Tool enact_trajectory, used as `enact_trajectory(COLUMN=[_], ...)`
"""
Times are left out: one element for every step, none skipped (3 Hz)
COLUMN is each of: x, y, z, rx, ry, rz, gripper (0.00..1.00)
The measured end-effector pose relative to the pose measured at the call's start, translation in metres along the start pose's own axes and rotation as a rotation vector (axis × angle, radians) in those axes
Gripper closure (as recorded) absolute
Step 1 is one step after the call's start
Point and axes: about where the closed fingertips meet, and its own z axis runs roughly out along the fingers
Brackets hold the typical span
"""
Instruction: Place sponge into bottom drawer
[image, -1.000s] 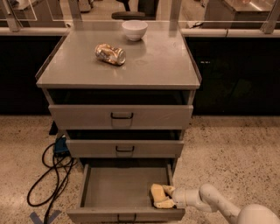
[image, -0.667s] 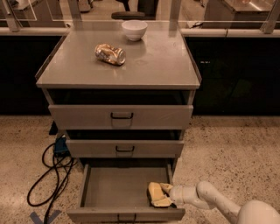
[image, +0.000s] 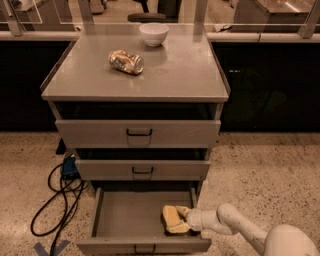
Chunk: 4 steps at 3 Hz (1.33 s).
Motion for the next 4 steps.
enact_trajectory(x=[0.019,0.03,0.03,0.03], y=[-0.011,-0.03,-0.03,-0.03], z=[0.015,0.034,0.034,0.034], rx=[0.044,0.11,0.11,0.11], ry=[0.045,0.076,0.076,0.076], rz=[-0.005,-0.018,-0.017,-0.017], gripper=[1.0,1.0,1.0,0.82])
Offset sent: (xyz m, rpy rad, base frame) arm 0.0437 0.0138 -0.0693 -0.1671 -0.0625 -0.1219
